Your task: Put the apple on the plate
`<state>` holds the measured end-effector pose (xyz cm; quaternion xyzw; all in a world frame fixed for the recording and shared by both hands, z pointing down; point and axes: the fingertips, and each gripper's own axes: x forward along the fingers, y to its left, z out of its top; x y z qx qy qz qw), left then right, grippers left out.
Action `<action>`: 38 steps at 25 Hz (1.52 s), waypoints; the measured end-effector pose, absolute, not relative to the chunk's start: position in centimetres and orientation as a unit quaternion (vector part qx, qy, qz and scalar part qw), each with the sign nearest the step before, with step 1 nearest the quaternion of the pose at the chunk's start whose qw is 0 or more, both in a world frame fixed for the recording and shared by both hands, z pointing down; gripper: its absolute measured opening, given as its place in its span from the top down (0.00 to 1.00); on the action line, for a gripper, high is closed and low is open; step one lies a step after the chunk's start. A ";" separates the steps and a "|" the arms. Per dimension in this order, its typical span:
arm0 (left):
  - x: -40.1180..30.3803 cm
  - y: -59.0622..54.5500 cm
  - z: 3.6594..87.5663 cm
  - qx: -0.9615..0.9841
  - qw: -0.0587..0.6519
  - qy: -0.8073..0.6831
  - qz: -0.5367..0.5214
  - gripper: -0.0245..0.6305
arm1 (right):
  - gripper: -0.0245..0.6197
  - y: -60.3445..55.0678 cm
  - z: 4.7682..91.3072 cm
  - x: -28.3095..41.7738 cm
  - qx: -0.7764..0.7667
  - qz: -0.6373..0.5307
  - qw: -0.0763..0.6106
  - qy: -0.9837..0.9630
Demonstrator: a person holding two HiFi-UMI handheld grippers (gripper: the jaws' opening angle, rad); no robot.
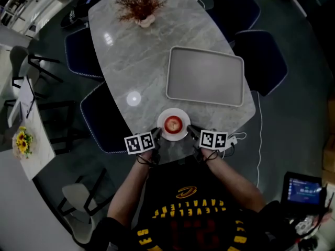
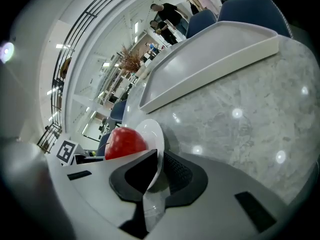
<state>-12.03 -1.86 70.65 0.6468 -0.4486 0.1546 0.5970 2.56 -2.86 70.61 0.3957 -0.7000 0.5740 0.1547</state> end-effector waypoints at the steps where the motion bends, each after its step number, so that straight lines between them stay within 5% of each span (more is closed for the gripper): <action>1: -11.9 -2.0 70.4 0.648 0.597 -0.449 0.151 0.88 | 0.89 -2.9 70.4 2.7 0.394 0.576 0.149 -0.700; 18: -5.8 -7.8 63.4 0.675 0.613 -0.410 0.038 0.91 | 0.90 -7.5 63.8 9.3 0.399 0.585 0.030 -0.705; 38: 0.1 -19.1 58.7 0.700 0.590 -0.401 -0.022 0.92 | 0.90 -18.1 59.5 15.5 0.403 0.563 -0.027 -0.721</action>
